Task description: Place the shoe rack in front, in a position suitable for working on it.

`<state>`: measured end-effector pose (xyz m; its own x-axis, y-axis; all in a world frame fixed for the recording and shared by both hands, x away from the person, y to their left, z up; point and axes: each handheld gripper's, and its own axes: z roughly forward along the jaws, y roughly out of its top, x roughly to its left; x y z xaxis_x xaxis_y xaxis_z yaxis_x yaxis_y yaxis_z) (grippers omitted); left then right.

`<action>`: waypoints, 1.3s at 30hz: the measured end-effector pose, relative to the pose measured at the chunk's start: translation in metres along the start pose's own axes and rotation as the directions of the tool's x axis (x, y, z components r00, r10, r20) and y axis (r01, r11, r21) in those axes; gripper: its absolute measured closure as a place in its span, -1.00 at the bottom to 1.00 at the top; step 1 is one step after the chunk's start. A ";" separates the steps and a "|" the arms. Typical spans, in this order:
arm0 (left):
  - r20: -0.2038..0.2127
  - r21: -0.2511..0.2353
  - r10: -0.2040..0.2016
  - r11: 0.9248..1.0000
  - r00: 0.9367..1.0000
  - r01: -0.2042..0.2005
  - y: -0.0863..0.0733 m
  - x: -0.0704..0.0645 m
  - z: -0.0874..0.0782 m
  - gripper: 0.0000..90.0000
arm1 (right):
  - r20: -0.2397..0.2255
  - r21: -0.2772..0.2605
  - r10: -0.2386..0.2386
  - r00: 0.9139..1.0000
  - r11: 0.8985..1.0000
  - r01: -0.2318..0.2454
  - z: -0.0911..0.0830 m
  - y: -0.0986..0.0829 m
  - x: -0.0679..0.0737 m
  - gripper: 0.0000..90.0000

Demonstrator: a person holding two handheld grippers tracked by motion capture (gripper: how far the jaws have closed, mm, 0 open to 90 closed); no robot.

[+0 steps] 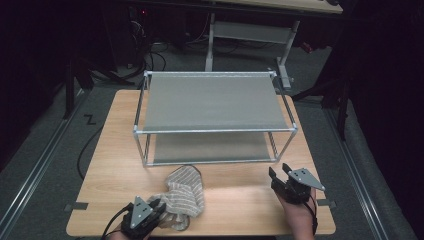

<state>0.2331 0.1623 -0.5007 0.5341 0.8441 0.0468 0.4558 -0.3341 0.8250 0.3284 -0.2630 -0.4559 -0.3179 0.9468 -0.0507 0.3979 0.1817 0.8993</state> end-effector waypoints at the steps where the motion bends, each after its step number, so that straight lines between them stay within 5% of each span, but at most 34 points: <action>1: 0.005 0.001 0.013 1.000 1.000 -0.013 0.004 -0.004 0.006 0.59 | -0.004 0.000 0.000 1.000 1.000 0.000 0.000 0.000 0.000 0.02; 4: 0.031 0.007 0.074 0.997 0.997 -0.074 0.026 -0.022 0.034 0.60 | -0.010 -0.003 0.008 1.000 1.000 -0.008 -0.003 0.000 0.001 0.02; 12: 0.072 -0.005 0.109 0.994 0.991 -0.109 0.058 -0.044 0.082 0.60 | -0.046 0.012 -0.001 0.999 1.000 0.002 -0.008 -0.004 0.008 0.07; 23: 0.155 -0.026 0.149 0.989 0.977 -0.146 0.079 -0.083 0.108 0.48 | -0.158 0.020 -0.069 0.985 0.997 0.073 -0.017 -0.008 0.044 0.24; 27: 0.162 -0.054 0.114 0.993 0.980 -0.106 0.081 -0.074 0.093 0.17 | -0.204 0.040 -0.073 0.976 0.996 0.083 -0.020 -0.013 0.057 0.17; 33: 0.090 -0.090 0.146 0.986 0.985 -0.138 0.063 -0.048 0.051 0.09 | -0.281 0.064 -0.105 0.954 0.990 0.128 -0.018 -0.016 0.081 -0.39; 35: 0.049 -0.099 0.124 0.988 0.991 -0.118 0.053 -0.035 0.040 0.09 | -0.282 0.086 -0.114 0.953 0.986 0.143 -0.013 -0.018 0.088 -0.55; 39: 0.032 -0.099 0.023 0.995 0.999 -0.020 0.035 -0.009 0.030 0.09 | -0.286 0.136 -0.115 0.951 0.978 0.159 0.002 -0.020 0.091 -0.70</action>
<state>0.2657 0.1299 -0.4890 0.5666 0.8226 0.0478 0.3725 -0.3074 0.8757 0.2933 -0.1798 -0.4790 -0.5944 0.8037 -0.0271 0.4558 0.3645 0.8120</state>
